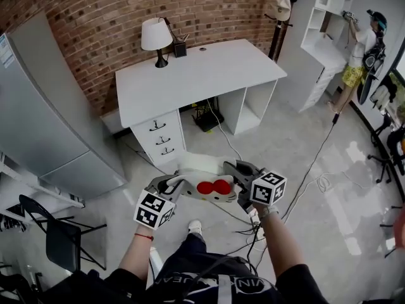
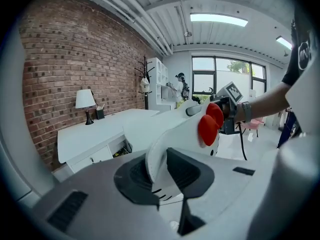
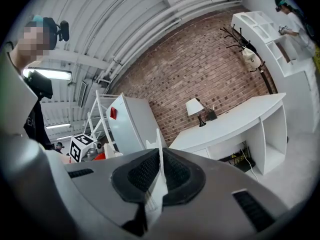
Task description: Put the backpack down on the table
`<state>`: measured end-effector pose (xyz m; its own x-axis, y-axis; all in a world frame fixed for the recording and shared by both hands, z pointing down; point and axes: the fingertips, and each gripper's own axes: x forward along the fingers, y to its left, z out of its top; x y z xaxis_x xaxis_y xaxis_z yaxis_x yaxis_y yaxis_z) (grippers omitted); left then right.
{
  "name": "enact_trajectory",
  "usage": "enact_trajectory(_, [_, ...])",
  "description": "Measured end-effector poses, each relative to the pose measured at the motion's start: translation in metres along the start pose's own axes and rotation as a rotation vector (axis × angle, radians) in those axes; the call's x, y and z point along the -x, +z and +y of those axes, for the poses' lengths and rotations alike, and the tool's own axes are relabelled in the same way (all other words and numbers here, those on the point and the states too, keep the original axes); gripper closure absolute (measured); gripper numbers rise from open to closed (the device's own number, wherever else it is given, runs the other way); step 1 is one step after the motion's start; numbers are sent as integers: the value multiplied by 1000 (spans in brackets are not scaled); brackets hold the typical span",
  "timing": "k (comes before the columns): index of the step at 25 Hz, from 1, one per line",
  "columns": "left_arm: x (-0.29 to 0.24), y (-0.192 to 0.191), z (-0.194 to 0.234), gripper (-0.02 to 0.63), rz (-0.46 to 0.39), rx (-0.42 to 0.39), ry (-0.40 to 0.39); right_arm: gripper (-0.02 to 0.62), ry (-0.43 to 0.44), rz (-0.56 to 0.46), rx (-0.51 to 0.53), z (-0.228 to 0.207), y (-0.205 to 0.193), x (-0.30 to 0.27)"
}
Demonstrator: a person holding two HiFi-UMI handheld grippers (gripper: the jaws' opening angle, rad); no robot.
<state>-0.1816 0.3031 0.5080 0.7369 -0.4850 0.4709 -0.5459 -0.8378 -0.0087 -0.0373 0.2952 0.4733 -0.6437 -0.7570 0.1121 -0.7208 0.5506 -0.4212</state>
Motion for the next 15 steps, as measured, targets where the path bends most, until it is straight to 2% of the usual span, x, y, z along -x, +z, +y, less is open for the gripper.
enact_trajectory(9, [-55,20,72,540,25,-26,-22,583,-26,0,-37,-61,22,-62])
enact_trajectory(15, [-84,33,114,539,11,-49,-53,583,-43,-22,-30,-92,38,-98])
